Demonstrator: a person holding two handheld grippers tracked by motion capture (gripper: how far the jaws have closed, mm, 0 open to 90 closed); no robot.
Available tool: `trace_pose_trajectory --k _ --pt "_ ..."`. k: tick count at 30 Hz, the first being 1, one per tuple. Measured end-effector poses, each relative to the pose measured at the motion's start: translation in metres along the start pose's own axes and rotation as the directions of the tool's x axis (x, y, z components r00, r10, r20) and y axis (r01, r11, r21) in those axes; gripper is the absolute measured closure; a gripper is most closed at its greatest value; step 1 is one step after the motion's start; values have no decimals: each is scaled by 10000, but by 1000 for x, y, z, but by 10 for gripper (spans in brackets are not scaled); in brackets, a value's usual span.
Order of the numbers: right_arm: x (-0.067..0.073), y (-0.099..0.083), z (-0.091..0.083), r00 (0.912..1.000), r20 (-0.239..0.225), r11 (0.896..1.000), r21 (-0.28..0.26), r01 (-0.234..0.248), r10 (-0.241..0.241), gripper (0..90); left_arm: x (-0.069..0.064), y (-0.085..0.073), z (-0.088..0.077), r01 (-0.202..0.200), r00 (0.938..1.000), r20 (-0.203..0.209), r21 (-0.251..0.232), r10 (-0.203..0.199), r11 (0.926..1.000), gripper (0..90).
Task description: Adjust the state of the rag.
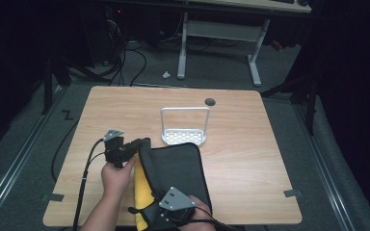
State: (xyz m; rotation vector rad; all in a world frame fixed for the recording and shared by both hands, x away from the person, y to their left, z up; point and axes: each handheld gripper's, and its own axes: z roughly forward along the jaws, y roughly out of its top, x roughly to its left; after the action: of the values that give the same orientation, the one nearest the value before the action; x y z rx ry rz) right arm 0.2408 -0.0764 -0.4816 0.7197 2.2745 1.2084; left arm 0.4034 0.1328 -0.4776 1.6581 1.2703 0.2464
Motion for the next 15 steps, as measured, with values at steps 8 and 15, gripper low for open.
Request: trace_pose_trajectory --k 8,15 --pt "-21 -22 -21 9984 377 9990 151 -416 410 808 -28 3 20 -288 9994 177 223 284 9993 822" --pt "-38 -36 -36 9959 681 9975 340 -618 594 807 -47 4 37 -541 9978 413 366 526 9979 817"
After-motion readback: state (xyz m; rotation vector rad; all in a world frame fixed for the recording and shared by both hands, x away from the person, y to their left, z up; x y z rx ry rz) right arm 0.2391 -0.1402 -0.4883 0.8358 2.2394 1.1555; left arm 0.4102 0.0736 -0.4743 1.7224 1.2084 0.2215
